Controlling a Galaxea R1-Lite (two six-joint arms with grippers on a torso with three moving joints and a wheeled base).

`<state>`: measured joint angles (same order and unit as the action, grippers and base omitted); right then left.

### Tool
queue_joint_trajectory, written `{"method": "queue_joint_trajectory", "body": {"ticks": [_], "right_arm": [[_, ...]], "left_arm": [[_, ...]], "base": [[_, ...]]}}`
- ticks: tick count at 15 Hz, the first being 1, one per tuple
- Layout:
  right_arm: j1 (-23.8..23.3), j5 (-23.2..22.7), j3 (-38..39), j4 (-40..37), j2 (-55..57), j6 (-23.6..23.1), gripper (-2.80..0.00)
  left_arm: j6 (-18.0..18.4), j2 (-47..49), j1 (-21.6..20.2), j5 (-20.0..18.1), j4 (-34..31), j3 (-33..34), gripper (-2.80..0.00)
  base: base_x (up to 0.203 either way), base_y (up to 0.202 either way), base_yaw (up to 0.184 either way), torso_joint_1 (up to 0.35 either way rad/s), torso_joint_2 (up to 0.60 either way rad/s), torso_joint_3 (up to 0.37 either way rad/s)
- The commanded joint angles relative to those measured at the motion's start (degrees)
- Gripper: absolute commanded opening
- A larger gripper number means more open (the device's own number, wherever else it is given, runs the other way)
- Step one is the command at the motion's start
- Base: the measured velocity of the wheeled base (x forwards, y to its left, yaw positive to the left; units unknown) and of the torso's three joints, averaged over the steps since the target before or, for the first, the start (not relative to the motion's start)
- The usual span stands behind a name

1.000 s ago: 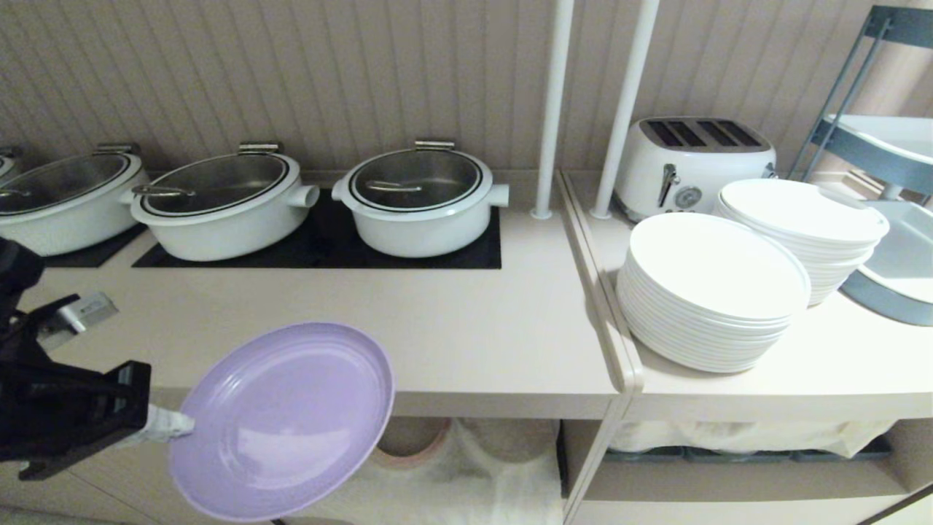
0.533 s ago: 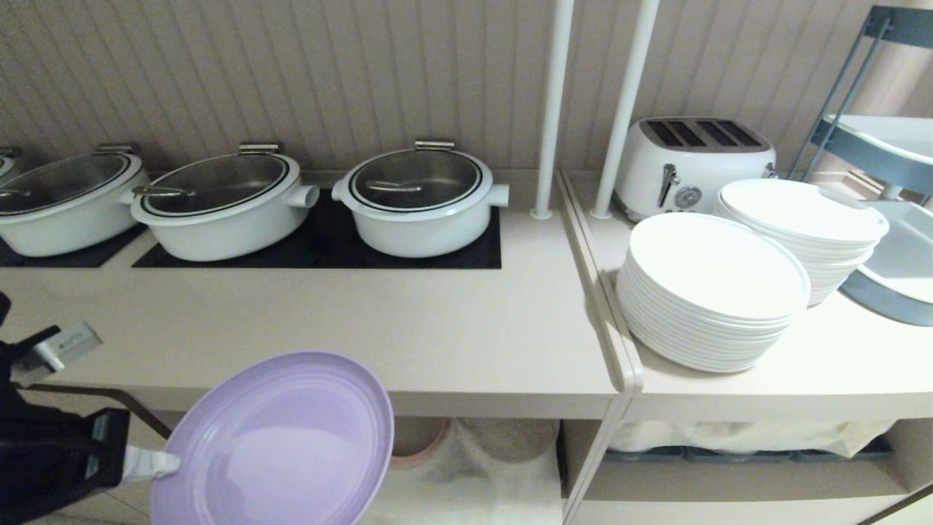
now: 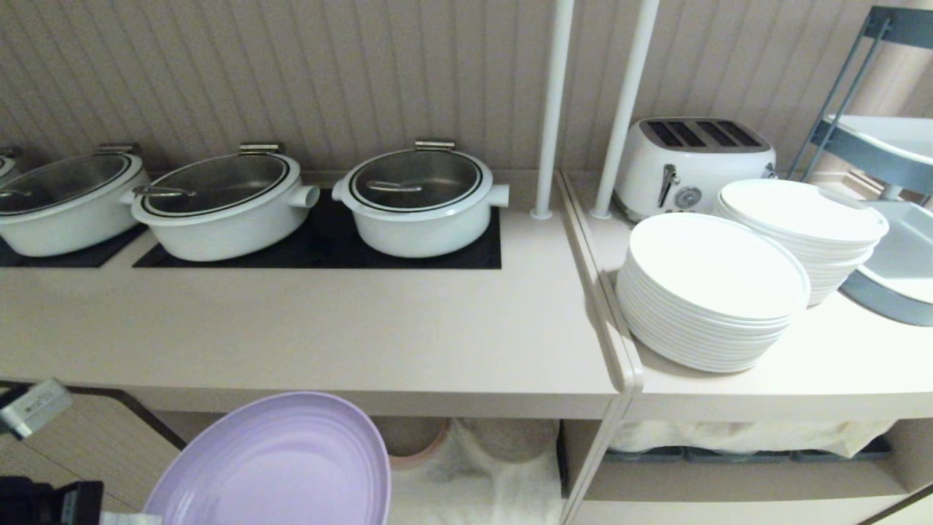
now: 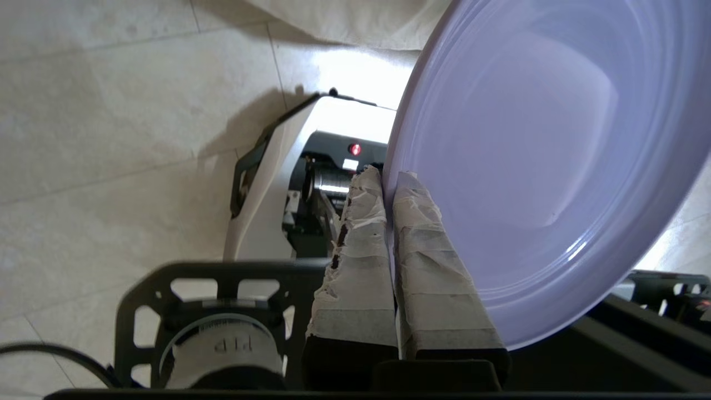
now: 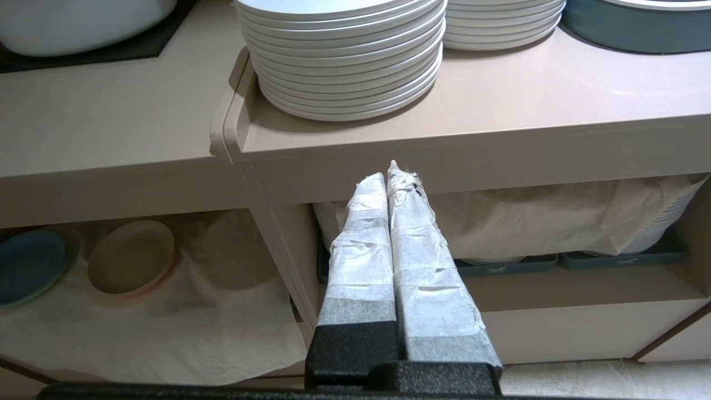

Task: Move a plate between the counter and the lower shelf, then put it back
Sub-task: Put the plate in the cupboard

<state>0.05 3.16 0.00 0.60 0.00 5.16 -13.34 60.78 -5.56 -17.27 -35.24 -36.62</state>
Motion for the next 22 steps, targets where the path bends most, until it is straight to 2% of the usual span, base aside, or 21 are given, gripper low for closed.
{"method": "queue_joint_trajectory", "body": {"ticks": [1, 5, 9, 22], "right_arm": [[-0.01, 0.0, 0.0, 0.02, 0.0, 0.03, -2.8], [0.04, 0.0, 0.0, 0.02, 0.0, 0.03, -2.8], [-0.01, 0.0, 0.0, 0.02, 0.0, 0.03, -2.8], [-0.02, 0.0, 0.0, 0.02, 0.0, 0.03, -2.8]], "left_arm": [[-0.18, -3.07, -0.07, 0.22, -0.18, 2.87, -2.8], [-0.35, -6.36, -0.07, 0.74, -0.35, 5.92, -2.8], [-0.55, -6.64, -0.07, 0.74, -0.39, 5.97, -2.8], [-0.13, -0.05, -0.07, 0.68, -0.2, 4.3, -2.8]], "base": [[0.0, 0.0, 0.0, 0.0, 0.0, 0.0], [0.0, 0.0, 0.0, 0.0, 0.0, 0.0], [0.0, 0.0, 0.0, 0.0, 0.0, 0.0], [0.0, 0.0, 0.0, 0.0, 0.0, 0.0]]}}
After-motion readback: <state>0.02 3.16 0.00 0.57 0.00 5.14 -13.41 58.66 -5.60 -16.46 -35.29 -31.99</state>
